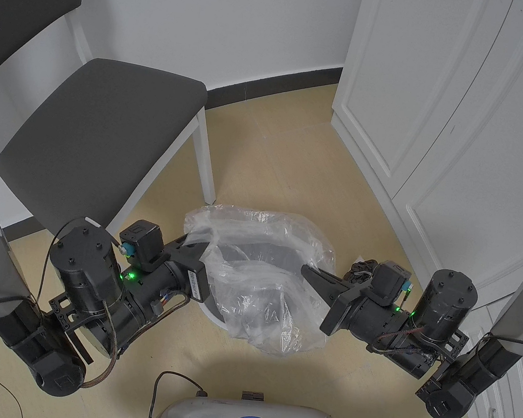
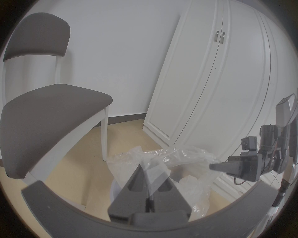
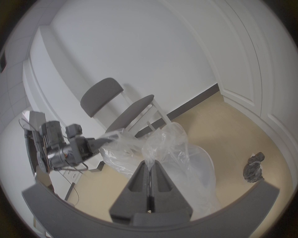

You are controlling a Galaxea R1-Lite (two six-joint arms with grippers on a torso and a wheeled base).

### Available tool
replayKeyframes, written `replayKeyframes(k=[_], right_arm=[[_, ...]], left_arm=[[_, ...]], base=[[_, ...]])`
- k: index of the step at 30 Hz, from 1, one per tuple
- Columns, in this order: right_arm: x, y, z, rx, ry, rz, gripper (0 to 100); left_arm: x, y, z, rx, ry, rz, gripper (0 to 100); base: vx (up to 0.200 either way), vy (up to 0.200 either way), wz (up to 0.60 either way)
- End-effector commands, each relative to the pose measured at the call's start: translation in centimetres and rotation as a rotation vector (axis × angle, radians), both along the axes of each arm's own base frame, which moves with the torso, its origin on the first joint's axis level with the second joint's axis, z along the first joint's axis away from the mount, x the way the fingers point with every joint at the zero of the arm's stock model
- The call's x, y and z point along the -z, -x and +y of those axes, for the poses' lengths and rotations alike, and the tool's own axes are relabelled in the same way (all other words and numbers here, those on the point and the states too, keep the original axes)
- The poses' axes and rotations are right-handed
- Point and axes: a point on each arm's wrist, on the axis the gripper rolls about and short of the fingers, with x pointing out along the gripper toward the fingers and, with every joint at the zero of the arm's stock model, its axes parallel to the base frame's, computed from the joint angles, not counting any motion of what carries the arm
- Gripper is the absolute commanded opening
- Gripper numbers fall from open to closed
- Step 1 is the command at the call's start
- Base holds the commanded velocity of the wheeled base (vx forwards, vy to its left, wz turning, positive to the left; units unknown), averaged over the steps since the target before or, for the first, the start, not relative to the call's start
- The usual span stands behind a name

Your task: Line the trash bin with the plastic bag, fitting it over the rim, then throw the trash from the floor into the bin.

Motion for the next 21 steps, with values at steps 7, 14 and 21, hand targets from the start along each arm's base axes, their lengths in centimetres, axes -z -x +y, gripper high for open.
replayKeyframes(k=[7,14,21], right_arm=[[-0.9,-0.7,0.8,0.020,-0.098,0.009,0],[-0.6,-0.8,1.3,0.017,-0.117,0.034,0],[-3.1,0.8,0.2,0.009,-0.156,-0.018,0]], left_arm=[[1.1,-1.9,0.4,-0.050,-0.022,0.015,0],[0.9,-2.8,0.5,-0.079,-0.006,-0.001,0],[-2.2,-1.0,1.4,-0.072,0.043,-0.074,0]], base=[[0.000,0.000,0.00],[0.000,0.000,0.00],[0.000,0.000,0.00]])
